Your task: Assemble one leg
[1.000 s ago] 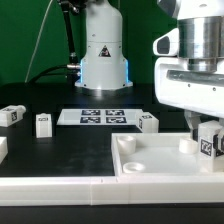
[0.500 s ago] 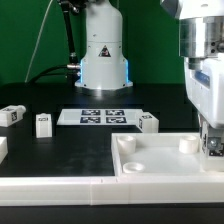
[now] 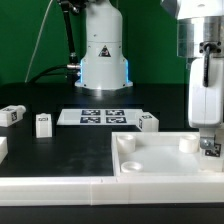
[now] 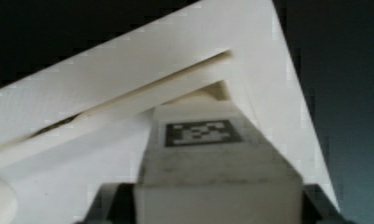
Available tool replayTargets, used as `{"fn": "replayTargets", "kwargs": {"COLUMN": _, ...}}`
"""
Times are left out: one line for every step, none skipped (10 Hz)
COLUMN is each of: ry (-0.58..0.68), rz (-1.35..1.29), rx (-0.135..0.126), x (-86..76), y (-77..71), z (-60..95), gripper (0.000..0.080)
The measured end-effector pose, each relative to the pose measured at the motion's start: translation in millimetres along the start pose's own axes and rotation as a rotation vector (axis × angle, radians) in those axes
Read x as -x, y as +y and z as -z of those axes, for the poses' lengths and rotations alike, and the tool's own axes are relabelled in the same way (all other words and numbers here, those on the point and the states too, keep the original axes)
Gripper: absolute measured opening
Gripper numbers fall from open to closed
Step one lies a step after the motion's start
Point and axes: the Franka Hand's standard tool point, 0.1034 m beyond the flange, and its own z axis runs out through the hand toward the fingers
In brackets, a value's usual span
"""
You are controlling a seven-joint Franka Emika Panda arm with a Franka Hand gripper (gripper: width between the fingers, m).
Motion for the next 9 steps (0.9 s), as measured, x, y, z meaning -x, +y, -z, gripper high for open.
{"fn": "replayTargets", "kwargs": {"ry": -0.003, "rz": -0.026, "rx": 0.000, "x": 0.5, "y": 0.2, "z": -0.1, "gripper": 0.0365}}
{"fn": "replayTargets", "kwargs": {"ry": -0.003, "rz": 0.018, "rx": 0.001, "x": 1.2, "y": 0.9, "z": -0.5, "gripper": 0.0365}}
{"fn": "replayTargets", "kwargs": {"ry": -0.003, "rz": 0.018, "rx": 0.001, "x": 1.3, "y": 1.0, "z": -0.6, "gripper": 0.0517}}
{"fn": "replayTargets", "kwargs": {"ry": -0.003, "rz": 0.019, "rx": 0.001, "x": 1.3, "y": 1.0, "z": -0.6, "gripper": 0.0626}}
{"fn": "replayTargets", "kwargs": {"ry": -0.003, "rz": 0.019, "rx": 0.001, "x": 1.3, "y": 1.0, "z": -0.7, "gripper": 0.0626}}
{"fn": "replayTargets", "kwargs": {"ry": -0.003, "rz": 0.020, "rx": 0.001, "x": 1.3, "y": 1.1, "z": -0.8, "gripper": 0.0626}}
{"fn": "replayTargets", "kwargs": {"ry": -0.003, "rz": 0.020, "rx": 0.001, "x": 1.3, "y": 1.1, "z": -0.9, "gripper": 0.0647}}
{"fn": "replayTargets", "kwargs": {"ry": -0.003, "rz": 0.020, "rx": 0.001, "x": 1.3, "y": 1.1, "z": -0.9, "gripper": 0.0649}}
{"fn": "replayTargets", "kwargs": {"ry": -0.003, "rz": 0.020, "rx": 0.001, "x": 1.2, "y": 1.2, "z": -0.9, "gripper": 0.0649}}
